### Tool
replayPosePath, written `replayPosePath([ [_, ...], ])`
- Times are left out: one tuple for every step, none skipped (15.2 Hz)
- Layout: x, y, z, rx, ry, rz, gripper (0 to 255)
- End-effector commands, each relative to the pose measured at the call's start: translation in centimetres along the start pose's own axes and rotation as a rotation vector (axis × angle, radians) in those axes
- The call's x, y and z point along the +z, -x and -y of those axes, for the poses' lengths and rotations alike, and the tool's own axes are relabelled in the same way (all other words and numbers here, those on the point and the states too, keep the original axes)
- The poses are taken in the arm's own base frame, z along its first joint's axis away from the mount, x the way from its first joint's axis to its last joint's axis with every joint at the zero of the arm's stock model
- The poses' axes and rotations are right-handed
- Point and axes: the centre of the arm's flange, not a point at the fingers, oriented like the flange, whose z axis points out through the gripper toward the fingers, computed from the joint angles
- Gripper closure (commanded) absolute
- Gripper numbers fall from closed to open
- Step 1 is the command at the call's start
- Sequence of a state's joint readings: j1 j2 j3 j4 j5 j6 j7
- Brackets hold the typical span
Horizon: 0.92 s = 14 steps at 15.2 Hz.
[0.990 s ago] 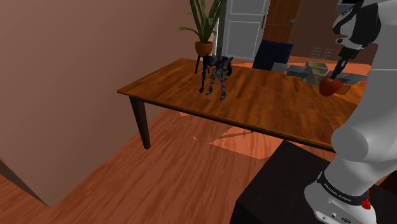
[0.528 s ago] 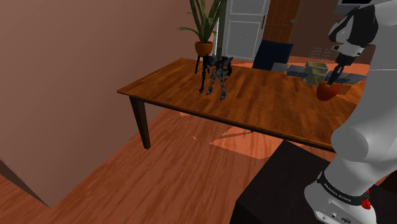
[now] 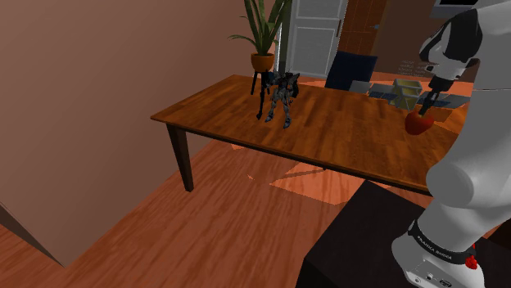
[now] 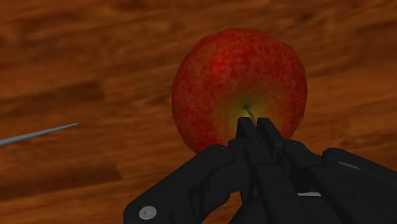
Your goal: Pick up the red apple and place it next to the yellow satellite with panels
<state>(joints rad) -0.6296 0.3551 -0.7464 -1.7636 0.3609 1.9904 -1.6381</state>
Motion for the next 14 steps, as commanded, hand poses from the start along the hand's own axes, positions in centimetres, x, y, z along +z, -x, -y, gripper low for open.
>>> replayPosePath([
  [0.0,0.0,0.0,0.0,0.0,0.0,255],
  [0.0,0.0,0.0,0.0,0.0,0.0,255],
  [0.0,0.0,0.0,0.0,0.0,0.0,255],
  [0.0,0.0,0.0,0.0,0.0,0.0,255],
  [0.0,0.0,0.0,0.0,0.0,0.0,0],
  [0.0,0.0,0.0,0.0,0.0,0.0,0],
  [0.0,0.0,0.0,0.0,0.0,0.0,0],
  [0.0,0.0,0.0,0.0,0.0,0.0,0],
  [0.0,0.0,0.0,0.0,0.0,0.0,0],
  [0.0,0.0,0.0,0.0,0.0,0.0,0],
  [-1.3,0.0,0.0,0.0,0.0,0.0,0],
  [-2.6,0.0,0.0,0.0,0.0,0.0,0],
  [-3.9,0.0,0.0,0.0,0.0,0.0,0],
  [-5.0,0.0,0.0,0.0,0.0,0.0,0],
])
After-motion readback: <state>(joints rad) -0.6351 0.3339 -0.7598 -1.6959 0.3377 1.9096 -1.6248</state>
